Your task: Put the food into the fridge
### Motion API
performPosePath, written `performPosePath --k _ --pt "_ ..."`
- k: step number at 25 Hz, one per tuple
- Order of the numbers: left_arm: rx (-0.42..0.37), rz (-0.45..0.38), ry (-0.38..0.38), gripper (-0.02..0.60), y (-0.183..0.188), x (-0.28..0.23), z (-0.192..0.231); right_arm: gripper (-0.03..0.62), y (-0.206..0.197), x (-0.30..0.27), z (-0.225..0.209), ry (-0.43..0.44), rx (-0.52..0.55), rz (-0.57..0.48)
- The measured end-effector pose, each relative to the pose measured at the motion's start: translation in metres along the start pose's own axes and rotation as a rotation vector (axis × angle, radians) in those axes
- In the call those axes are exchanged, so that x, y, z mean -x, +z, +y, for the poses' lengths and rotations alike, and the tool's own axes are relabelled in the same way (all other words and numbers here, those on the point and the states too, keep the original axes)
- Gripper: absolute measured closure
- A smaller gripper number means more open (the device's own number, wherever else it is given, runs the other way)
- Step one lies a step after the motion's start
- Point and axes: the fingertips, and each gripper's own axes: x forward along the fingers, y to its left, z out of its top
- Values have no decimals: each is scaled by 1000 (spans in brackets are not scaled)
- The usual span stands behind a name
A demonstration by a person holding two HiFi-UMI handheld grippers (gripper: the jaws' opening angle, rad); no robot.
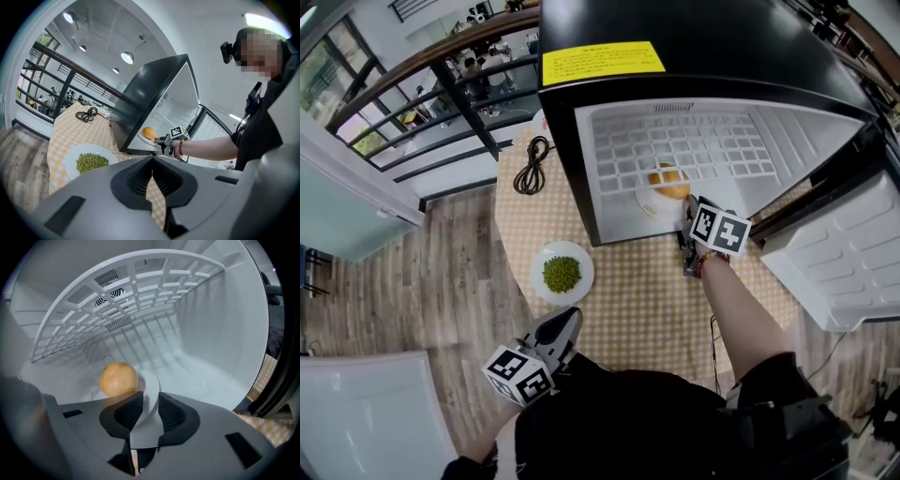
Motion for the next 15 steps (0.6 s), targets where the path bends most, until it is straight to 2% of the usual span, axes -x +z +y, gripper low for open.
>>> performPosePath --k 8,15 --pt "10 7 1 571 -3 0 0 485 1 1 1 -1 36 -2" --pt "10 11 -4 571 -7 1 0 484 1 2 2 -7 116 0"
